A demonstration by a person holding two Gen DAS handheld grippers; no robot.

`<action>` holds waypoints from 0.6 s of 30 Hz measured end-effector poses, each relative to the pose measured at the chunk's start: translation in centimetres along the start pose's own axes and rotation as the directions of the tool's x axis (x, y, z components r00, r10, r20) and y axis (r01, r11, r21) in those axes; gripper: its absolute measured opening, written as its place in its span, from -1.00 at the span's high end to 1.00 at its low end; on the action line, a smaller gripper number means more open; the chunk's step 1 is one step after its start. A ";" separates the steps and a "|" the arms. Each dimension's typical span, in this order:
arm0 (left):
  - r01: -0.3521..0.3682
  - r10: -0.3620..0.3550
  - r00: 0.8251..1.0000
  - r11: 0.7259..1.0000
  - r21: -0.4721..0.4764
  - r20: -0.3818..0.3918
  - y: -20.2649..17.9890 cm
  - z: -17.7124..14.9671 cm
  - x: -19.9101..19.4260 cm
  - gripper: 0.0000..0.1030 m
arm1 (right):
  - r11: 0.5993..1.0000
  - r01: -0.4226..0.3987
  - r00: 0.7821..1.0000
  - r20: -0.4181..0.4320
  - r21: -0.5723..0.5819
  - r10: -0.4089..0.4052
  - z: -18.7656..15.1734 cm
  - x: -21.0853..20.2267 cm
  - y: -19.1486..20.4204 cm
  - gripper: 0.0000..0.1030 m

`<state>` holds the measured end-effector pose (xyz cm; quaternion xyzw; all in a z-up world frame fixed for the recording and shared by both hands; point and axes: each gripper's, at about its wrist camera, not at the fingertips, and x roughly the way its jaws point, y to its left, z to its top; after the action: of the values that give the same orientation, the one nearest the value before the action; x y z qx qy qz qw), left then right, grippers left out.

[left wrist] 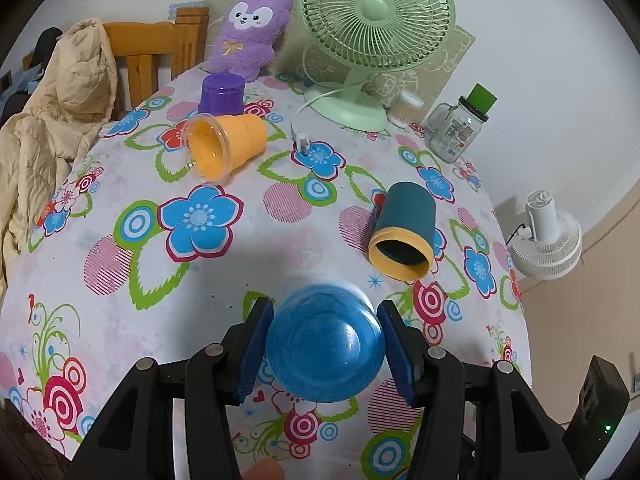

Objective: Flip cup upside down
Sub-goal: 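Rotate the blue cup with the left gripper so its base faces up, then lower the blue cup onto the table and open the left gripper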

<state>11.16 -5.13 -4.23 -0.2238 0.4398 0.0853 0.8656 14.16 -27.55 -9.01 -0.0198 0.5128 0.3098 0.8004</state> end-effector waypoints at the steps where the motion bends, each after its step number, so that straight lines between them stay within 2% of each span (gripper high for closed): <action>1: 0.002 -0.002 1.000 1.000 0.002 0.002 0.0 0.0 -0.1 -0.08 | 1.000 0.001 1.000 0.000 -0.001 -0.001 0.0 0.0 0.0 -0.49; 8: 0.004 -0.004 1.000 1.000 0.019 -0.003 -0.3 0.2 -0.6 -0.10 | 1.000 0.002 1.000 -0.004 -0.007 -0.002 0.1 0.1 0.3 -0.49; 12: 0.017 -0.017 1.000 1.000 0.014 -0.012 -0.1 0.0 -0.7 -0.31 | 1.000 0.004 1.000 -0.007 -0.013 -0.004 0.1 0.2 0.6 -0.49; 18: 0.026 -0.026 1.000 1.000 0.009 -0.001 0.2 0.0 -1.4 -0.52 | 1.000 0.006 1.000 -0.002 -0.020 -0.006 0.2 0.1 1.0 -0.49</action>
<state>10.29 -4.90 -3.19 -0.2258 0.4374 0.0721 0.8675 13.84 -26.66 -8.69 -0.0297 0.5103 0.3124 0.8007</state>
